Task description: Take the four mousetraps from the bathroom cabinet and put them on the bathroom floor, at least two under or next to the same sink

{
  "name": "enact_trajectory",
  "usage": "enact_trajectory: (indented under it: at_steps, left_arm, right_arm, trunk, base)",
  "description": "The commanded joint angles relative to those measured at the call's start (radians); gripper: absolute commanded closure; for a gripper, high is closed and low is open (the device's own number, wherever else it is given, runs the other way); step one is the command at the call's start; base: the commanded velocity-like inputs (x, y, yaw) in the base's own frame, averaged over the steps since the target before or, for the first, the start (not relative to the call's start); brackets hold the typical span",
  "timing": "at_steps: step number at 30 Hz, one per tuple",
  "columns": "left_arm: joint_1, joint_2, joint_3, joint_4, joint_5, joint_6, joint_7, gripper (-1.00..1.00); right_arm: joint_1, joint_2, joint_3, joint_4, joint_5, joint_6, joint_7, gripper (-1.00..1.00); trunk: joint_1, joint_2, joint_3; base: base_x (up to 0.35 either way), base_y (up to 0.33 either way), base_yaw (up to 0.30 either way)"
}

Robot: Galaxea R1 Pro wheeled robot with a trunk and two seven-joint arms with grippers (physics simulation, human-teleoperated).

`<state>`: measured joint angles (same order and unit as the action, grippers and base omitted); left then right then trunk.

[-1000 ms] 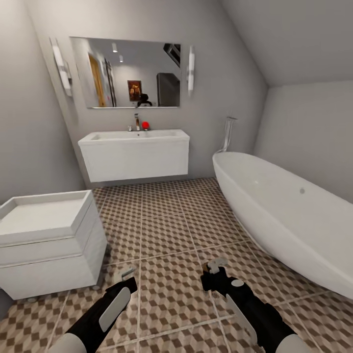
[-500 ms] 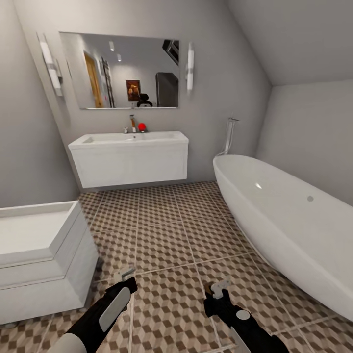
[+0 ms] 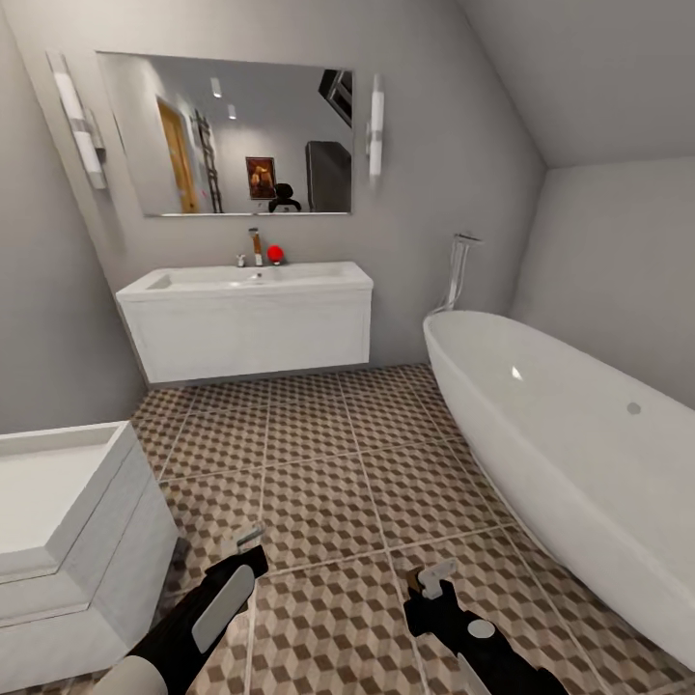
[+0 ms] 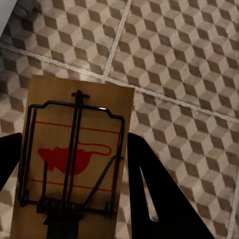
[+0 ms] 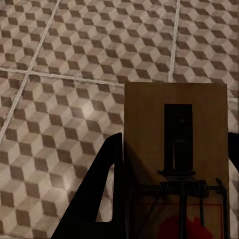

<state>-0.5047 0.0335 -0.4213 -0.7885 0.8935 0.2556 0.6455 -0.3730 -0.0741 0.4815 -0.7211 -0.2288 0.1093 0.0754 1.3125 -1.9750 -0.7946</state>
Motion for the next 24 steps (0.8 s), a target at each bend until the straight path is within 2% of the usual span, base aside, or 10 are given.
enact_trajectory:
  at_steps: [1,18,21,24]
  left_arm:
    - [0.000,0.000,0.000,0.000,-0.002,0.002,-0.003,1.00]
    - [0.000,-0.006,0.002,0.001,-0.001,0.004,-0.004,1.00]
    - [0.017,0.007,-0.007,-0.001,0.021,0.013,-0.009,1.00]
    - [0.031,0.007,-0.007,-0.001,0.021,0.013,-0.009,1.00]
  right_arm:
    - [0.001,0.001,0.000,0.006,-0.002,0.002,0.002,1.00]
    - [0.014,-0.001,0.000,0.031,-0.004,0.033,0.005,1.00]
    - [0.000,0.007,-0.003,0.013,-0.007,0.027,0.006,1.00]
    - [0.000,0.007,-0.003,-0.001,-0.007,0.027,0.006,1.00]
  trunk:
    - [0.000,0.000,0.000]
    - [0.000,0.000,0.000]
    - [0.000,0.000,0.000]
    - [0.000,0.000,0.000]
  base:
    - [0.350,0.000,0.000]
    - [0.350,0.000,0.000]
    - [0.000,0.000,0.000]
    - [0.000,0.000,0.000]
